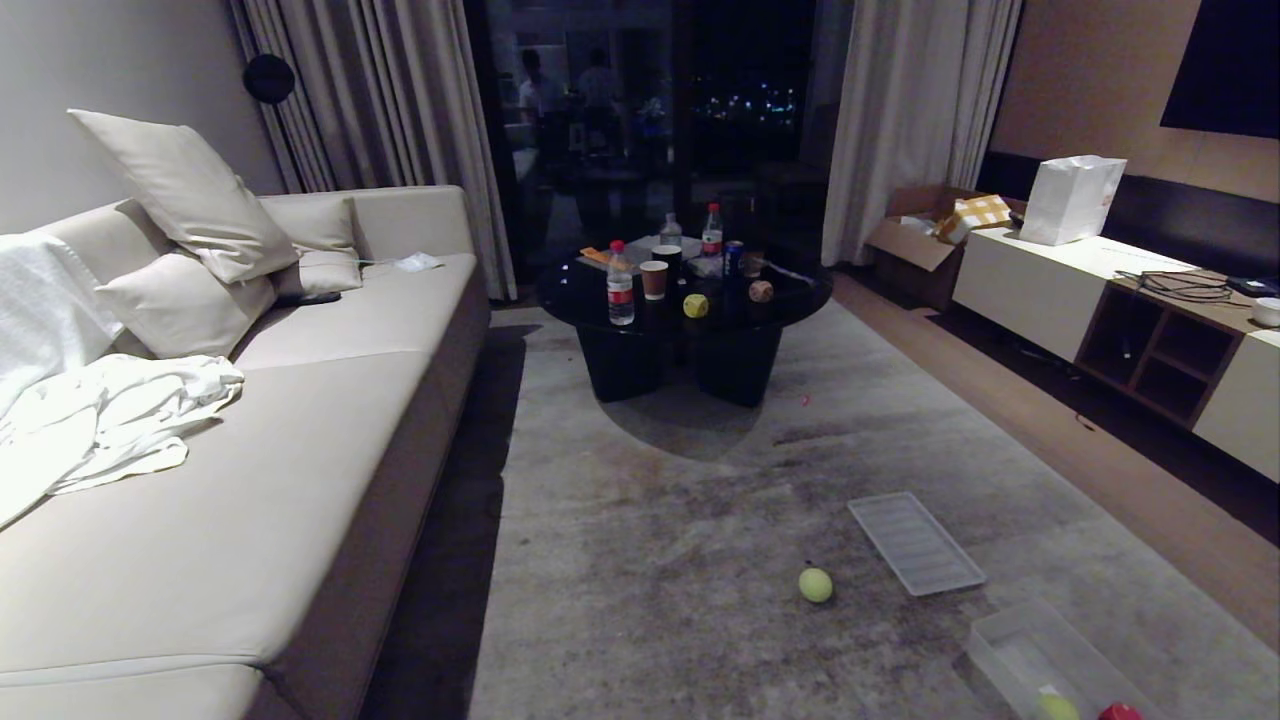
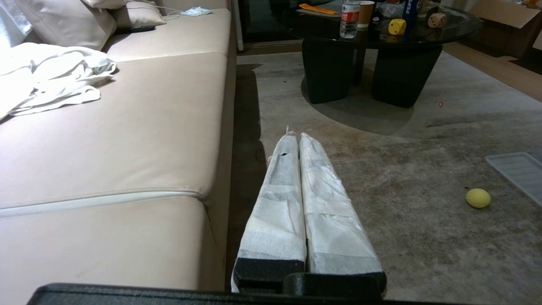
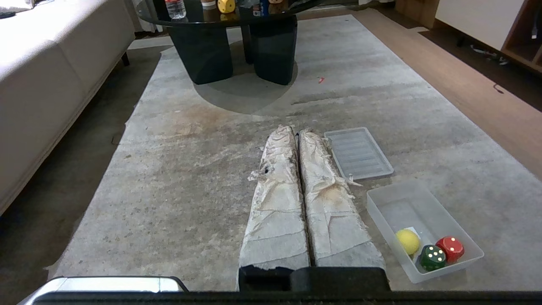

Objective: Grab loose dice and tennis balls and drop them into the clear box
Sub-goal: Find toys out of the box

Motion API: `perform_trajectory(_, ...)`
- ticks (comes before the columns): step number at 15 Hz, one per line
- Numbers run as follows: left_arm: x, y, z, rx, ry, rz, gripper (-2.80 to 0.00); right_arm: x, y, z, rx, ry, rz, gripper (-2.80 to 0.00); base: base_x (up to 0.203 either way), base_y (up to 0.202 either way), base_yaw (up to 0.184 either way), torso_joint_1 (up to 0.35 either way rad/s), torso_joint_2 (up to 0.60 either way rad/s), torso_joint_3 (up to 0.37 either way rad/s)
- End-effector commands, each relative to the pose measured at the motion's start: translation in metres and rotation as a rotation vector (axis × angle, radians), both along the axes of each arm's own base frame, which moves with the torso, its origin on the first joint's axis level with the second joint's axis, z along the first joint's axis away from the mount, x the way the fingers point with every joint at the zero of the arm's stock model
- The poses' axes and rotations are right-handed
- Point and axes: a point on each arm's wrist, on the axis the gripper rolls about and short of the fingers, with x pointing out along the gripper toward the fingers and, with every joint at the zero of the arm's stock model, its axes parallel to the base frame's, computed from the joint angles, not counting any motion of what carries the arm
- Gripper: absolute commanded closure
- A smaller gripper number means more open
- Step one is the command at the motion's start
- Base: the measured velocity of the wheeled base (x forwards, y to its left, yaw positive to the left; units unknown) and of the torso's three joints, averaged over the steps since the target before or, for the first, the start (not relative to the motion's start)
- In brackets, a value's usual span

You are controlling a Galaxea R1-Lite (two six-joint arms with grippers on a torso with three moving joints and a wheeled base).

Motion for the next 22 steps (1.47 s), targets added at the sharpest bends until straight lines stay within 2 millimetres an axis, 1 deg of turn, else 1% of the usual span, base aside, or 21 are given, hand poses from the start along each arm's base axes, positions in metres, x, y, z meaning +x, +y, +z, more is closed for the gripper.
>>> perform_trajectory(1,0.0002,0.0000,-0.0004,0.001,0.003,0.000,0.00,0.0001,0.0000,0.0000,0.000,0.002,0.000,0.00,0.000,0.000,0.000,0.000,0.00,0.000)
perform_trajectory(22,0.0002,0.0000,-0.0004,-0.001,0.003,-0.001,0.00,0.0001,0.0000,0.0000,0.000,0.002,0.000,0.00,0.000,0.000,0.000,0.000,0.00,0.000)
